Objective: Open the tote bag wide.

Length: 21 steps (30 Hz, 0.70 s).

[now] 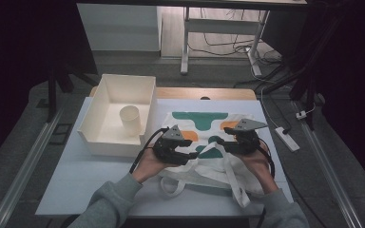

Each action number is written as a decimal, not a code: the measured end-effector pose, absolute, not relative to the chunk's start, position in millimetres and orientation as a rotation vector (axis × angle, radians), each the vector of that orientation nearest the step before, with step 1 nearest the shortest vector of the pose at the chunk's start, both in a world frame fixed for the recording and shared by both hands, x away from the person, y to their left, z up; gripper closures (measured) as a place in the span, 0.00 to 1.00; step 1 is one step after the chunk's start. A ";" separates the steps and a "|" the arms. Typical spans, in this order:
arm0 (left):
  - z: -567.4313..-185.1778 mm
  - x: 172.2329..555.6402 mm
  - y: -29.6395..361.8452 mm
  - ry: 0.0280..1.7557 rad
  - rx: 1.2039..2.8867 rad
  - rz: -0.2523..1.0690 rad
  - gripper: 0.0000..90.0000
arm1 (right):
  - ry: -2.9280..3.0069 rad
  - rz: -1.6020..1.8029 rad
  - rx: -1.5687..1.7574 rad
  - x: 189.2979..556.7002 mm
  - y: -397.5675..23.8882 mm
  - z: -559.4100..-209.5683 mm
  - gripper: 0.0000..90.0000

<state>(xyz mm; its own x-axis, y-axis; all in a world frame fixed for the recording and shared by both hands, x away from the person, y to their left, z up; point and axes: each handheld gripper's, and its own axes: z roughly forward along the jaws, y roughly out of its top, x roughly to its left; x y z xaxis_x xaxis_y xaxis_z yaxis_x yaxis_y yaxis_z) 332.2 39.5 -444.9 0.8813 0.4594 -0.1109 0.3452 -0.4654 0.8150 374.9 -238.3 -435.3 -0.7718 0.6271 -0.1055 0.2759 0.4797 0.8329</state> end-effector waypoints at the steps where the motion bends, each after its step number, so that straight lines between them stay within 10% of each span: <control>1: -445.2 330.7 39.4 0.576 2.114 0.153 0.49 | 2.345 1.227 0.745 369.6 -238.6 -432.7 0.49; 21: -456.1 331.6 61.1 0.638 2.138 0.143 0.48 | 2.640 1.088 0.573 309.4 -205.3 -457.9 0.45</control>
<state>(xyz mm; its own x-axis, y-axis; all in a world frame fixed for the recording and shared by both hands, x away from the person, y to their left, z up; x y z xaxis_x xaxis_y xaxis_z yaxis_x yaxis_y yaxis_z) 331.6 61.1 -456.1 0.8618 0.4916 -0.1253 0.3907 -0.4857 0.7819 309.4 -205.3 -457.9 -0.8975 0.4368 -0.0608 0.2672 0.6482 0.7130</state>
